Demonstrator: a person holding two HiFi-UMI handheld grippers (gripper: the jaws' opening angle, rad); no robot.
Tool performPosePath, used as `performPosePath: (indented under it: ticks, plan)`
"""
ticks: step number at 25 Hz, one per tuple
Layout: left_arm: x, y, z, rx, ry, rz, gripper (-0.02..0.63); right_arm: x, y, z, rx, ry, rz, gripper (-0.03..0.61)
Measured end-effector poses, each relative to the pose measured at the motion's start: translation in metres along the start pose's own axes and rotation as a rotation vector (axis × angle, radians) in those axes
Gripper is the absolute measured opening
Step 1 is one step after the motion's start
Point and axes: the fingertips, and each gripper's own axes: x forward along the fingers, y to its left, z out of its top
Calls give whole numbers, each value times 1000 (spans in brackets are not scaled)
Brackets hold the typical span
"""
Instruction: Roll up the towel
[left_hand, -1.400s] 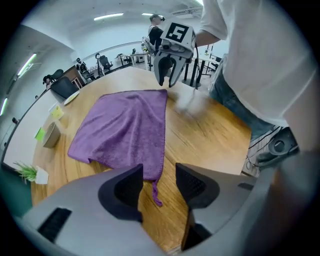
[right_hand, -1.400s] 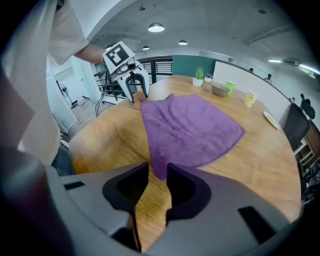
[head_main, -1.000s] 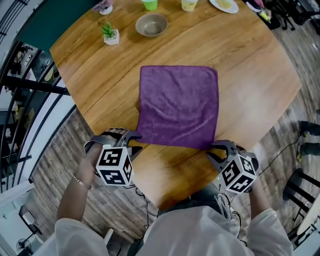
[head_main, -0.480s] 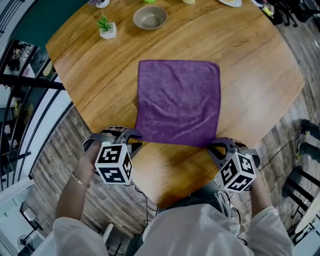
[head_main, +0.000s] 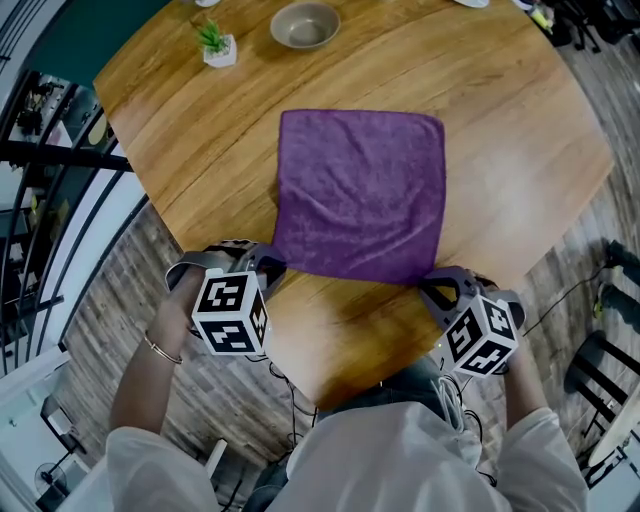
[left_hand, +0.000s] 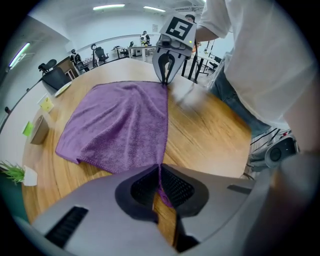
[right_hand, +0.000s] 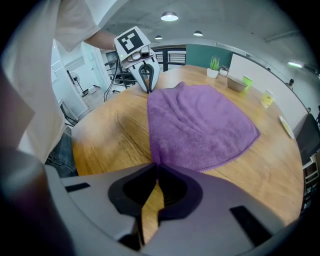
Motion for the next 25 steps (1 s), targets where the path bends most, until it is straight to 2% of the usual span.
performPosePath:
  ticks: [6,15,25]
  plan:
    - [2,-20,1,-58,-14,30,20,-2,16,-6,17,-2,33,15]
    - [-6,-81,10,-181,-42,-70,19,-20,57,-17,62,-27,131,15]
    - [-24,-49,12,-253,-47,-43,20,-36,34,-5,118,-96,79,15]
